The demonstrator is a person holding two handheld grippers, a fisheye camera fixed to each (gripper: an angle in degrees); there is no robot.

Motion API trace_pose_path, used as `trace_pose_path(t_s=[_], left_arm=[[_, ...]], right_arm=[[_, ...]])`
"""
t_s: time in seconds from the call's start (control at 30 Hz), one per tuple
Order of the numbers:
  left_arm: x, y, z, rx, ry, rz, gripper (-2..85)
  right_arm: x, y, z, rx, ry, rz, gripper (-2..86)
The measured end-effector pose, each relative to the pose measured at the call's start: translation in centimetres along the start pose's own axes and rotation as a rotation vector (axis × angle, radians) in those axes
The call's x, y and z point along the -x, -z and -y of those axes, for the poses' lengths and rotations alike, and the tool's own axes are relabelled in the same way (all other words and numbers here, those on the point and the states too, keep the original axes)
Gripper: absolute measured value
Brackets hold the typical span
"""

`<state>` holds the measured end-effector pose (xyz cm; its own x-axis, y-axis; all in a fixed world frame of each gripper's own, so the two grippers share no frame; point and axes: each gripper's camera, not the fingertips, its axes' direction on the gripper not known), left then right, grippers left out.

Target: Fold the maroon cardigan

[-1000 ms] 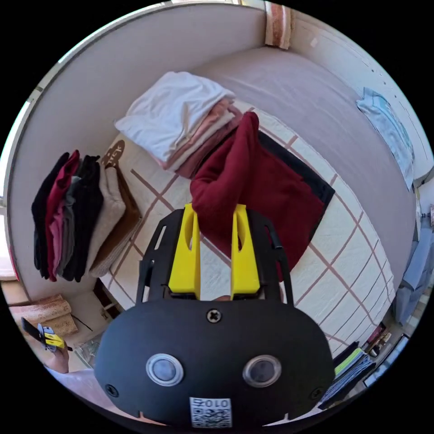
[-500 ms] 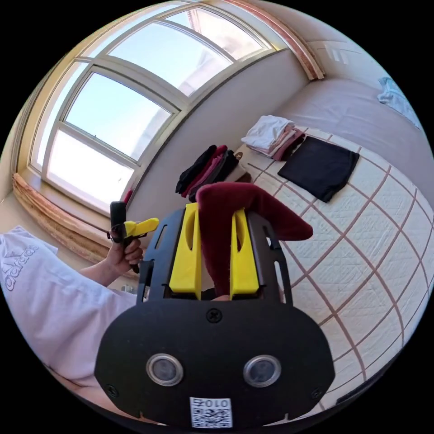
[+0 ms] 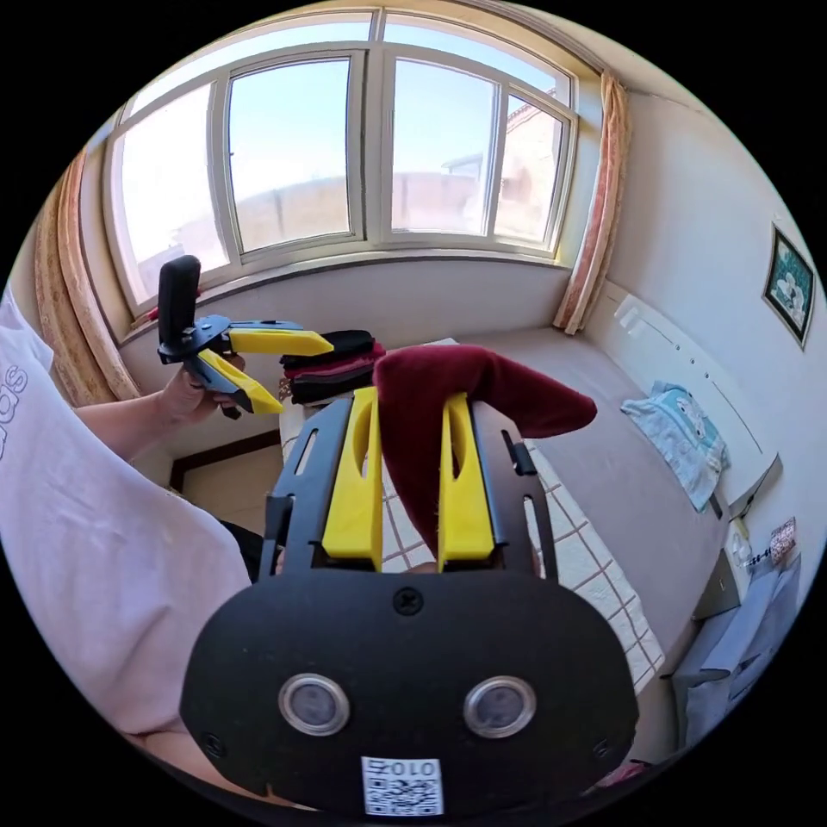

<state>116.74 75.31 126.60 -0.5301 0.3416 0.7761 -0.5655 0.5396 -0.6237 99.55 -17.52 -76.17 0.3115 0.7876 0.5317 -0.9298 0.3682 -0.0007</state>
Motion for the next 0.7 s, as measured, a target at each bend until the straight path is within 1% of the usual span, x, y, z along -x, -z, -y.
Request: trace_pose_path(t_s=[0.13, 0.27, 0.37, 0.47, 0.53, 0.57, 0.63, 0.7], left_arm=[[-3.4, -0.8, 0.3, -0.058, -0.154, 0.082, 20.0], [-4.4, -1.2, -0.9, -0.121, -0.191, 0.096, 19.8], [-4.3, -1.7, -2.2, -0.142, -0.220, 0.063, 20.2], [-3.9, -2.0, -3.7, -0.201, -0.259, -0.072, 20.7], [-3.5, -2.9, -4.5, -0.185, -0.248, -0.148, 20.0], [-3.5, -3.2, -4.7, -0.170, -0.255, -0.159, 19.7], [-4.0, -4.7, -5.2, -0.091, -0.287, -0.135, 17.9], [-4.6, -5.2, -5.4, -0.093, -0.292, -0.097, 17.2]], right_arm=[[3.0, 1.4, -1.3, -0.043, -0.004, -0.026, 11.0], [5.3, 1.5, -2.8, -0.079, -0.047, 0.010, 11.1], [7.8, 1.1, -3.5, -0.091, -0.027, 0.019, 11.1], [10.5, 0.5, -3.8, -0.089, 0.010, 0.007, 11.1], [12.0, 0.2, -4.1, -0.083, 0.031, -0.004, 11.1], [12.9, 0.0, -4.3, -0.081, 0.043, -0.010, 11.1], [14.1, -0.3, -4.6, -0.073, 0.059, -0.018, 11.1], [14.9, -0.3, -5.1, -0.074, 0.069, -0.018, 11.1]])
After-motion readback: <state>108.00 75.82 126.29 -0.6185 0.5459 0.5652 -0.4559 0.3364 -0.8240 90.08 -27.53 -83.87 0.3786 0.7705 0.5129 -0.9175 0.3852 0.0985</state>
